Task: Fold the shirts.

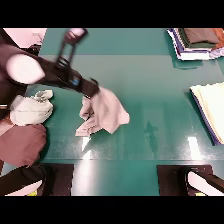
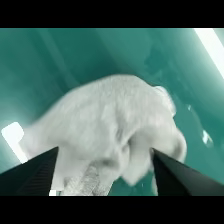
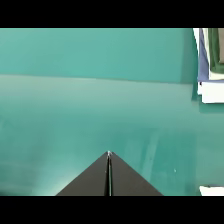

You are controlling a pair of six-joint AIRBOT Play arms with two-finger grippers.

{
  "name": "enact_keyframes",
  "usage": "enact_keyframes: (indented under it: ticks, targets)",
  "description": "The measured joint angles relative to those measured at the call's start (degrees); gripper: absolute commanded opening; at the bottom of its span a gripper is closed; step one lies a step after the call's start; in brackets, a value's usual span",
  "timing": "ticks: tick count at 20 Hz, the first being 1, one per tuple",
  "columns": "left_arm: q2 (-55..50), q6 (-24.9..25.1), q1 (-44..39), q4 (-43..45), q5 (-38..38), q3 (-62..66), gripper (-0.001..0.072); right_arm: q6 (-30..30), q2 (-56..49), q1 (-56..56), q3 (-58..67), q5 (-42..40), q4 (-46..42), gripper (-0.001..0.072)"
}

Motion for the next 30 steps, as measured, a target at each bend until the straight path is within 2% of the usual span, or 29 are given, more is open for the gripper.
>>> enact_keyframes:
  ticks: [4,7,11,15,20,21,22,23,27,30]
  targets:
    - [-0.6,0.0,2.8,2.5,0.6,-3.0,0.0616,0.0,-0.1,0.0,0.0,0.8,-0.1,0.0012]
    - [-0.1,-0.1,7.7,3.2,-2.8,-5.6,0.0616,0.0,-0.2,0.0,0.0,1.0,-0.1,0.0012]
    - [0.1,0.4,11.4,1.6,-3.2,-15.8,0.0616,0.0,-0.2,0.0,0.0,1.1,-0.1,0.0012]
    - [0.1,4.7,12.5,-6.9,4.3,-28.2,0.0616,0.0,-0.2,0.0,0.0,1.2,-0.2,0.0012]
    - [-0.4,8.3,12.8,-14.3,14.3,-35.7,0.0608,0.0,-0.4,0.0,0.0,1.7,-0.1,0.0012]
    - [-0.9,8.6,12.8,-15.5,15.4,-36.3,0.0413,0.0,-0.7,0.0,0.0,2.3,-0.1,0.0011]
    - [-1.4,9.1,12.8,-16.6,16.2,-36.8,0.0133,0.0,-1.0,0.0,0.0,3.3,0.0,0.0012]
    - [-1.8,9.4,12.8,-17.2,16.7,-37.0,0.0023,0.0,-1.6,0.1,0.0,4.7,0.0,0.0011]
    - [-2.5,10.1,12.8,-18.5,17.4,-35.1,0.0023,0.0,-5.4,2.2,0.0,12.5,2.7,0.0012]
    - [-2.6,10.3,12.8,-17.5,15.1,-30.5,0.0023,0.0,-9.7,7.3,-0.8,17.5,4.6,0.0012]
